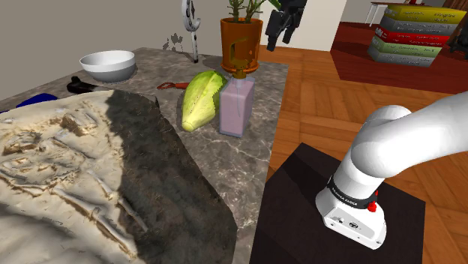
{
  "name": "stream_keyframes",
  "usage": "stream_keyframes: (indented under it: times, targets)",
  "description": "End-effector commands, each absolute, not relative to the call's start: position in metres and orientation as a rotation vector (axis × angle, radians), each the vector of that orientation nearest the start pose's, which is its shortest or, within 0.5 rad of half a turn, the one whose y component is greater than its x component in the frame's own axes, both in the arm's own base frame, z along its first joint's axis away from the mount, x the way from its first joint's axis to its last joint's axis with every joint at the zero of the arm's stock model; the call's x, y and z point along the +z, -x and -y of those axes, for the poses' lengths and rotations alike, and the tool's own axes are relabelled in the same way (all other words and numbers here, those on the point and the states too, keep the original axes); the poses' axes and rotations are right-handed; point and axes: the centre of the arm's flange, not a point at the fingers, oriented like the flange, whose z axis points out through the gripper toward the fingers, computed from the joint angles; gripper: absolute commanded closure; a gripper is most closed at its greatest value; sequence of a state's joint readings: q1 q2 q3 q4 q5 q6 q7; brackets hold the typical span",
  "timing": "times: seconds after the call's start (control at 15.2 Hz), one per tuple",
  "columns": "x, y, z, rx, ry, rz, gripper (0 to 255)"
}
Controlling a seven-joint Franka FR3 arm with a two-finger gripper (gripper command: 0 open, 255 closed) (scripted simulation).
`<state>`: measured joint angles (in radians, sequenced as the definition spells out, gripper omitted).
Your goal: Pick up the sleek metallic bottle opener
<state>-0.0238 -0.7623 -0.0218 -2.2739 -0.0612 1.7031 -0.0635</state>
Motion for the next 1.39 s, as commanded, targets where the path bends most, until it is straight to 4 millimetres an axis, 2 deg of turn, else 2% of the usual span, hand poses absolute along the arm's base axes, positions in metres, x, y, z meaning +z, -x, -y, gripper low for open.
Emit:
stream_keyframes:
  times: [0.0, 0.66, 1.32]
  targets:
    - [0.635, -0.326, 0.023, -0.301, 3.183, 0.039, 0]
    - [0.603, -0.456, -0.042, -0.109, 3.221, 0.255, 0]
    - [0.552, -0.572, -0.12, 0.088, 3.231, 0.473, 0]
